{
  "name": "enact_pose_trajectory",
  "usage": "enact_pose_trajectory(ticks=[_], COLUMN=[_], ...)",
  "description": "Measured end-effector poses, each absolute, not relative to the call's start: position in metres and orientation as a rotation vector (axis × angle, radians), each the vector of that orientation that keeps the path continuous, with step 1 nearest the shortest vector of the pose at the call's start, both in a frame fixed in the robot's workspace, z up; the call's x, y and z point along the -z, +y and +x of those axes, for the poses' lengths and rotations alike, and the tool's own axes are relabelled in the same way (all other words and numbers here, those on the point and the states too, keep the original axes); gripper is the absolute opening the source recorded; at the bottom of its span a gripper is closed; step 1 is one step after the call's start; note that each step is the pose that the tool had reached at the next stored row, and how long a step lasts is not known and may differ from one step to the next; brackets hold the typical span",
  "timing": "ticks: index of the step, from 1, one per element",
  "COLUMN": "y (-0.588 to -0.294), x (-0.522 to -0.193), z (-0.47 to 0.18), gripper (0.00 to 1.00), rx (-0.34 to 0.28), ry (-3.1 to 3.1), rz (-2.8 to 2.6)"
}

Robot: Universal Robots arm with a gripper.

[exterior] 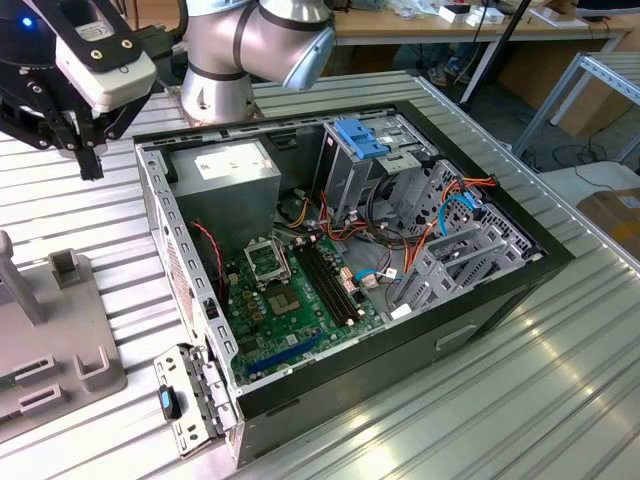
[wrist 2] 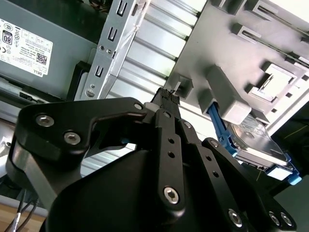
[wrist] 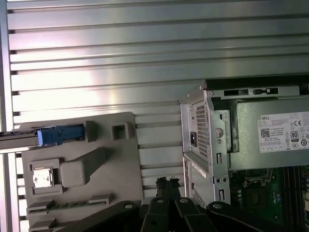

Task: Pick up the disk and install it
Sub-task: 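Reach for the disk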

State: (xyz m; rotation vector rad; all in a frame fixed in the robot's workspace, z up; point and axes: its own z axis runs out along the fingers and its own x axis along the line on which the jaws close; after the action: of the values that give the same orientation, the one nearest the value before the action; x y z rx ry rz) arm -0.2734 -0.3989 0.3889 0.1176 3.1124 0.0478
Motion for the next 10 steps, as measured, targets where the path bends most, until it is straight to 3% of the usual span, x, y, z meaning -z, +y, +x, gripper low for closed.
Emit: enact_pose_trajectory(ticks=[10], y=[-0.399], x=[-0.388], z=[-0.297], gripper=[0.11], rx=[-0.047], ry=[3.112], rz=[0.118])
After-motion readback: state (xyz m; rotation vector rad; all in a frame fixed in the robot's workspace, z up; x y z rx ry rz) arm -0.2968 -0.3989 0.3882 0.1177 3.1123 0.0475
